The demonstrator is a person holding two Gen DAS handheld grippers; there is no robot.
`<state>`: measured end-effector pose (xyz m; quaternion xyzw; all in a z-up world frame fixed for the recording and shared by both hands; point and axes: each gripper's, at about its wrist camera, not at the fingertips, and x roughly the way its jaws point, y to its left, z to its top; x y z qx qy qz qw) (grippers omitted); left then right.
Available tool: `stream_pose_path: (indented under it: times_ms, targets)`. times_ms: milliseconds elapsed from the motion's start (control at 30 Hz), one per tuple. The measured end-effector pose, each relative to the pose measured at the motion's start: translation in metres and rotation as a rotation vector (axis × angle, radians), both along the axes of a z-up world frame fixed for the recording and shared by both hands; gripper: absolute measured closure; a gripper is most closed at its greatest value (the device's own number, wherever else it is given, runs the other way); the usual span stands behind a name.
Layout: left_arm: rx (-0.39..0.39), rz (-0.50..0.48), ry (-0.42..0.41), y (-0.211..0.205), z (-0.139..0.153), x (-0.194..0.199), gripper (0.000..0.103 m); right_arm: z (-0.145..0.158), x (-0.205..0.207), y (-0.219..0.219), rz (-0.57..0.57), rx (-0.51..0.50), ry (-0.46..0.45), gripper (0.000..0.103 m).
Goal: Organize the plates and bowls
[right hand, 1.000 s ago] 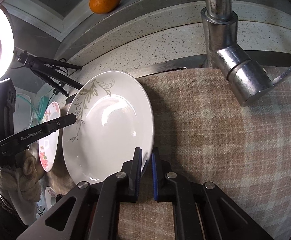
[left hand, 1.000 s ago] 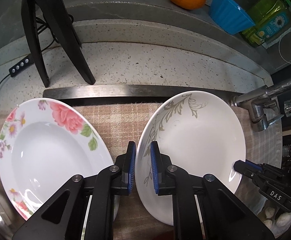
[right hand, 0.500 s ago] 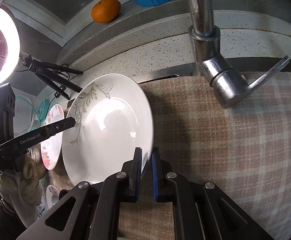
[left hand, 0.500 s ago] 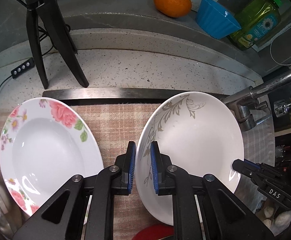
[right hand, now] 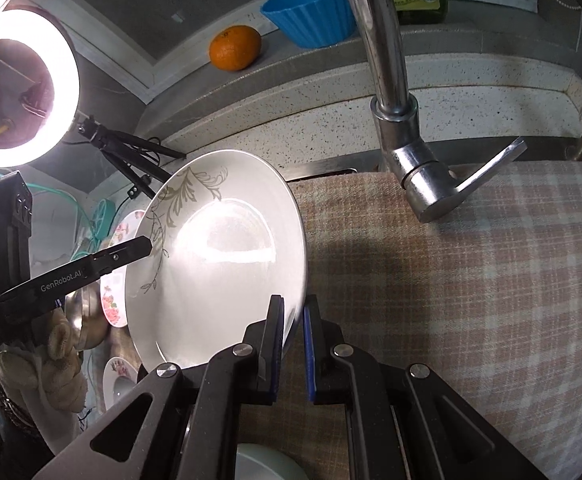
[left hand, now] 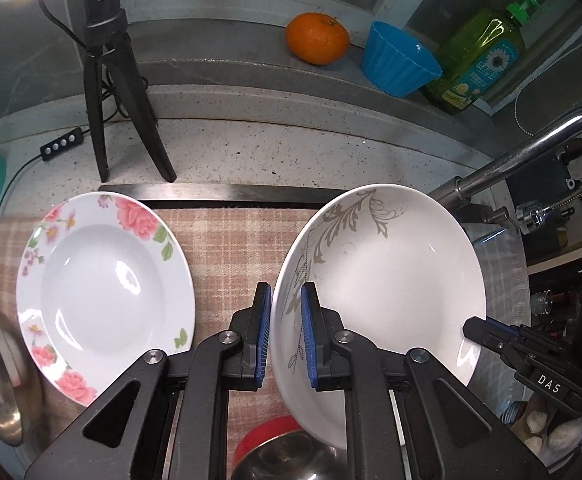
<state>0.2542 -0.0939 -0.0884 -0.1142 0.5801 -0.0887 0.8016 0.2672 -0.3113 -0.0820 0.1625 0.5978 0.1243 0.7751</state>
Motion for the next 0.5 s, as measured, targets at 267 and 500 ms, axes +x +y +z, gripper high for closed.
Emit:
stream_pose_path:
  times_ms: [267,500]
  targets:
    - [0.0,0.029,-0.035,0.008,0.019,-0.028,0.09,0.025,-0.02,0.007,0.021,0.002,-0.038,0.094]
    - [-0.004,0.072,-0.06,0.022,0.031,-0.06,0.09,0.04,-0.039,0.02,0.056,0.002,-0.061,0.094]
